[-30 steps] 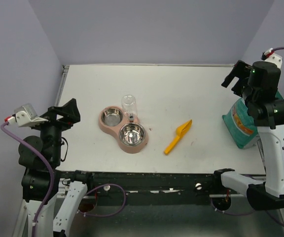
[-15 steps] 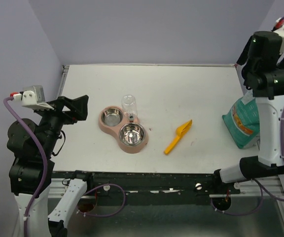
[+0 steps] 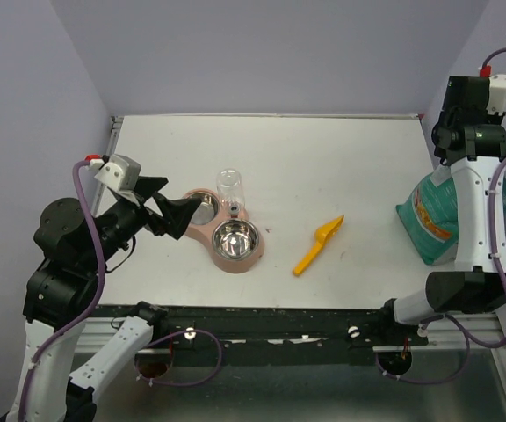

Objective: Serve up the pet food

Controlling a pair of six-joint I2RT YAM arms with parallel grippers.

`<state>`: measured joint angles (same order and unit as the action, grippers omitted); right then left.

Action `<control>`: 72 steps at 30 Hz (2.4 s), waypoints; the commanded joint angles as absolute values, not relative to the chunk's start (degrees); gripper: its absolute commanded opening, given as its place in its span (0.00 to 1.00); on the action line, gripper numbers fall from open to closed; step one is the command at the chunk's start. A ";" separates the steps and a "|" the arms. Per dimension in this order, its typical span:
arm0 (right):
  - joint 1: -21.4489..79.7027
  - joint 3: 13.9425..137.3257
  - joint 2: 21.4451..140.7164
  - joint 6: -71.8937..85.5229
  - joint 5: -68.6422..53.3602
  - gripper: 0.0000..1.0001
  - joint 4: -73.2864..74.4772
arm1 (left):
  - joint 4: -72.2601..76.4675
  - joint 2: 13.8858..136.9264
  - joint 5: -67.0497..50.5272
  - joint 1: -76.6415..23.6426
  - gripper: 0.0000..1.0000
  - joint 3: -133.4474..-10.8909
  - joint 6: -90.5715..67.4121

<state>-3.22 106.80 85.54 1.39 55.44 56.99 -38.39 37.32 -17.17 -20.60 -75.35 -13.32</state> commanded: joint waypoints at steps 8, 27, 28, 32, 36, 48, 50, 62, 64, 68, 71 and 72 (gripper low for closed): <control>-5.80 100.29 85.34 -0.44 52.46 0.49 55.73 | -36.56 37.62 -18.02 -22.24 0.99 -74.79 -7.38; 7.12 103.18 83.50 10.71 53.02 0.00 68.64 | -38.86 49.65 -26.97 -22.50 0.73 -85.69 -22.91; 7.21 102.66 82.37 11.33 51.17 0.01 68.99 | -37.54 50.79 -28.81 -23.63 0.71 -86.65 -24.85; 7.21 101.78 80.07 16.24 40.37 0.01 71.88 | -38.41 58.52 -23.84 -34.86 0.71 -94.90 -28.20; 7.21 103.00 79.63 18.98 31.05 0.01 73.39 | -33.77 63.80 -18.73 -43.14 0.72 -96.42 -35.66; 7.12 112.07 78.49 24.43 7.57 0.01 72.61 | -37.46 82.70 -17.67 -50.80 0.70 -107.93 -43.16; 7.12 111.01 77.61 25.40 7.47 0.01 71.46 | -34.47 83.75 -17.84 -50.98 0.71 -105.92 -45.07; 7.21 108.37 76.20 37.87 -10.89 0.01 61.71 | -34.01 94.92 -18.81 -52.56 0.77 -113.91 -49.48; 7.12 106.97 75.68 39.19 -12.38 0.01 59.95 | -35.24 95.27 -18.55 -52.56 0.75 -114.34 -48.43; 7.21 102.93 74.88 44.02 -18.09 0.01 55.12 | -37.79 93.52 -16.62 -52.65 0.71 -114.00 -45.97; 7.12 101.34 74.53 49.11 -22.57 0.01 50.99 | -37.79 90.45 -14.95 -52.47 0.70 -112.15 -44.13; 7.12 101.25 74.53 50.52 -23.11 0.01 49.76 | -37.79 89.66 -14.51 -52.47 0.70 -111.63 -43.60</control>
<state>6.57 101.16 77.23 40.62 -10.94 65.30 -36.53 94.78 -17.74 -52.25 -112.40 -46.85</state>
